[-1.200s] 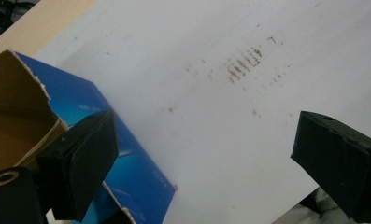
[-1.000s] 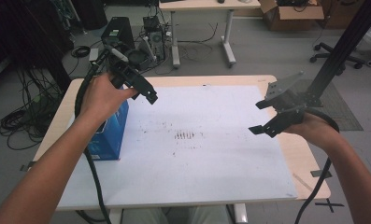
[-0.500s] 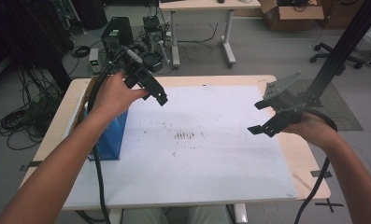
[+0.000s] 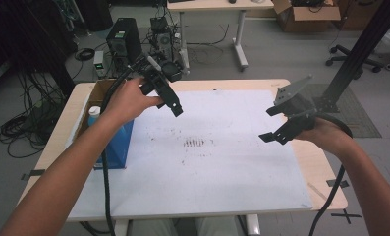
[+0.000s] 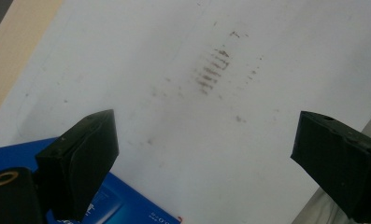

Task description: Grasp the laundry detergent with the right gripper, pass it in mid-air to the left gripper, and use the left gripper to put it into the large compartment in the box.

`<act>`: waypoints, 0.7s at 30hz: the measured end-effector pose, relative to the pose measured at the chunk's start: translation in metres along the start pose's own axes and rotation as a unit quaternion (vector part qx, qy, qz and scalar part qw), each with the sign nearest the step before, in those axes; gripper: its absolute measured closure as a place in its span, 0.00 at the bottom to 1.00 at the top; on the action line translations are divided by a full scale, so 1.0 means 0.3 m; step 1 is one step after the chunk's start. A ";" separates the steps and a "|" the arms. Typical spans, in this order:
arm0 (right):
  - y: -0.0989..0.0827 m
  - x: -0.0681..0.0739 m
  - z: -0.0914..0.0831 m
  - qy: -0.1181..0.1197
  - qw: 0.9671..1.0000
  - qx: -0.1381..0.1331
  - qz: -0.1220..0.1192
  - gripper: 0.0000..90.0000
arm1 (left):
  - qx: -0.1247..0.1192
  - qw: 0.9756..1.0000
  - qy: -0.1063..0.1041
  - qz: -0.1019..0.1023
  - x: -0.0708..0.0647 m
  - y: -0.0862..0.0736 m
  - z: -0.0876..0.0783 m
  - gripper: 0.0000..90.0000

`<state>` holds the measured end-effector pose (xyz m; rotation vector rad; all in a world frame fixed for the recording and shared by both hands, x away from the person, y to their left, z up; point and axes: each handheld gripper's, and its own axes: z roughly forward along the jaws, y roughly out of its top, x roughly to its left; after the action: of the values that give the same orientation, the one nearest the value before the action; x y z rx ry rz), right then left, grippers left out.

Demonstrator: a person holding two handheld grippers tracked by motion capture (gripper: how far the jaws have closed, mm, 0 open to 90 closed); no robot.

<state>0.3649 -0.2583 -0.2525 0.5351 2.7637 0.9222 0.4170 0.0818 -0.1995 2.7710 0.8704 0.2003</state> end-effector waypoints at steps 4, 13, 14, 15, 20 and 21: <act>0.000 -0.003 -0.001 -0.001 1.000 -0.001 0.002 0.09 | 0.001 1.000 -0.006 0.014 -0.009 0.009 0.009 0.09; -0.001 0.002 0.001 -0.001 1.000 0.002 0.001 0.09 | 0.006 0.999 -0.016 0.050 -0.042 0.028 0.033 0.09; -0.001 0.003 0.001 -0.002 1.000 0.002 0.001 0.09 | 0.006 0.998 -0.016 0.053 -0.045 0.029 0.034 0.08; -0.001 0.004 0.001 -0.002 1.000 0.001 0.001 0.09 | 0.007 0.998 -0.016 0.056 -0.049 0.029 0.035 0.09; 0.002 0.008 -0.007 -0.004 1.000 0.001 -0.001 0.09 | 0.003 0.998 -0.019 0.065 -0.053 0.028 0.030 0.08; 0.002 0.008 -0.009 -0.004 1.000 0.000 0.000 0.09 | 0.003 0.998 -0.019 0.066 -0.052 0.028 0.031 0.09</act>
<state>0.3623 -0.2582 -0.2501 0.5374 2.7568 0.9170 0.4107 0.0645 -0.2071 2.8301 0.6811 0.1655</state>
